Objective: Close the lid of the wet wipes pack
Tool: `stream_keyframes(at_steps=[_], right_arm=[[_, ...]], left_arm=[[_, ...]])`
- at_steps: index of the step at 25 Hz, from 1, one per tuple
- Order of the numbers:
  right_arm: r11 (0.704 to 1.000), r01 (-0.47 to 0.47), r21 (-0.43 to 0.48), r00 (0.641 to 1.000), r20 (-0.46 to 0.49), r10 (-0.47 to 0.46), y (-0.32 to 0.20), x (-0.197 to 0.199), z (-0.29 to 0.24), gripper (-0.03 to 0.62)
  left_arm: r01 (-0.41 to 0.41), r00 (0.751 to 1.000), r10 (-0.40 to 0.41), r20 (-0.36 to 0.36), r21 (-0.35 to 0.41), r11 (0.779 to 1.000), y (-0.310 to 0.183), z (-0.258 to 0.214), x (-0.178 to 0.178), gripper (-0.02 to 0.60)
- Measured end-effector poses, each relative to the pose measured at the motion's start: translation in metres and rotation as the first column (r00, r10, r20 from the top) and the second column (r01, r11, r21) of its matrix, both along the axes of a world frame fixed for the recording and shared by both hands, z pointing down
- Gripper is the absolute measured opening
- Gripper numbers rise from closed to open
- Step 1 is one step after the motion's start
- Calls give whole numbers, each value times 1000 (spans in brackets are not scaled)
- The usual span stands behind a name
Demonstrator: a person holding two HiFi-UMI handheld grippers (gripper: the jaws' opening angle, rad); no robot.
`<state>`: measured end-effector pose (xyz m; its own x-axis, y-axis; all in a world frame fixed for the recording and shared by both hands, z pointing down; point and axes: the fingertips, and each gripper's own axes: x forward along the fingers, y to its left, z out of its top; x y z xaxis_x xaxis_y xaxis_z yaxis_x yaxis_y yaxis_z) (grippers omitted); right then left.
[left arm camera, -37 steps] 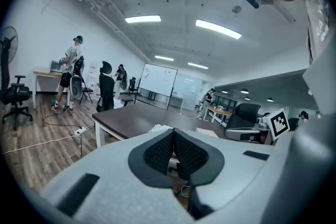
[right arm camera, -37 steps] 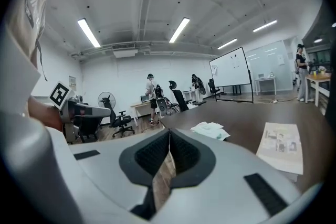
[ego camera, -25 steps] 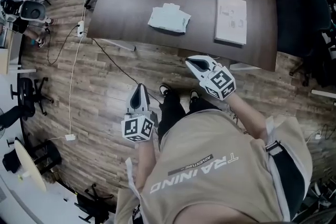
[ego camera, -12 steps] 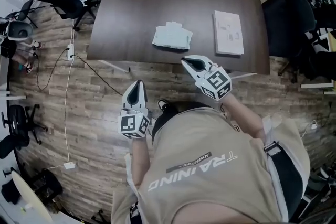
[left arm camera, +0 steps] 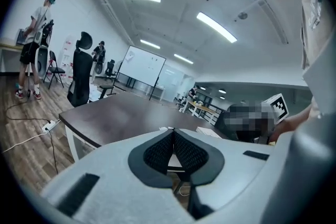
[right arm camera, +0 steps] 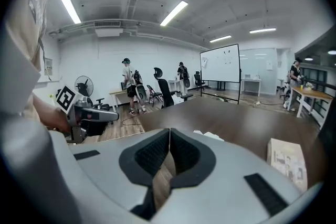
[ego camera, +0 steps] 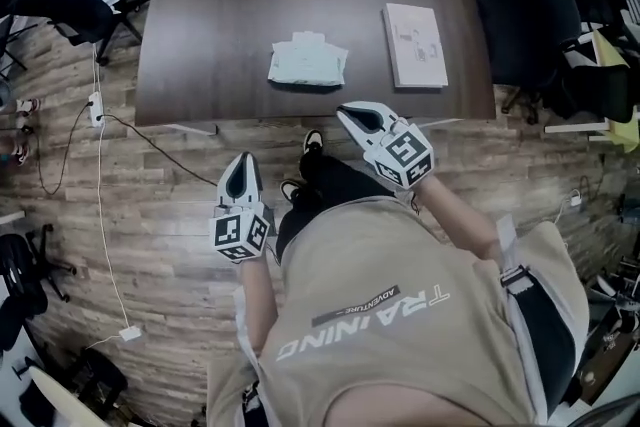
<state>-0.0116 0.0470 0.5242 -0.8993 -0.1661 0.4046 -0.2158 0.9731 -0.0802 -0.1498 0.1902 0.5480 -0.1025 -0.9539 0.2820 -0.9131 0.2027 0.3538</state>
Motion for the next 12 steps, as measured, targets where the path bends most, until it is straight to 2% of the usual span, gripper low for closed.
stream_keyframes(at_steps=[4, 8, 12], right_arm=[[999, -33, 9, 999, 9, 33, -31, -11, 6, 14], [989, -142, -36, 990, 8, 142, -74, -14, 31, 14], [986, -154, -71, 987, 30, 156, -122, -36, 39, 14]], left_arm=[[-37, 999, 37, -3, -13, 999, -35, 4, -10, 5], [-110, 993, 111, 32, -41, 993, -83, -2, -17, 5], [-180, 980, 184, 74, -46, 983, -140, -17, -31, 5]])
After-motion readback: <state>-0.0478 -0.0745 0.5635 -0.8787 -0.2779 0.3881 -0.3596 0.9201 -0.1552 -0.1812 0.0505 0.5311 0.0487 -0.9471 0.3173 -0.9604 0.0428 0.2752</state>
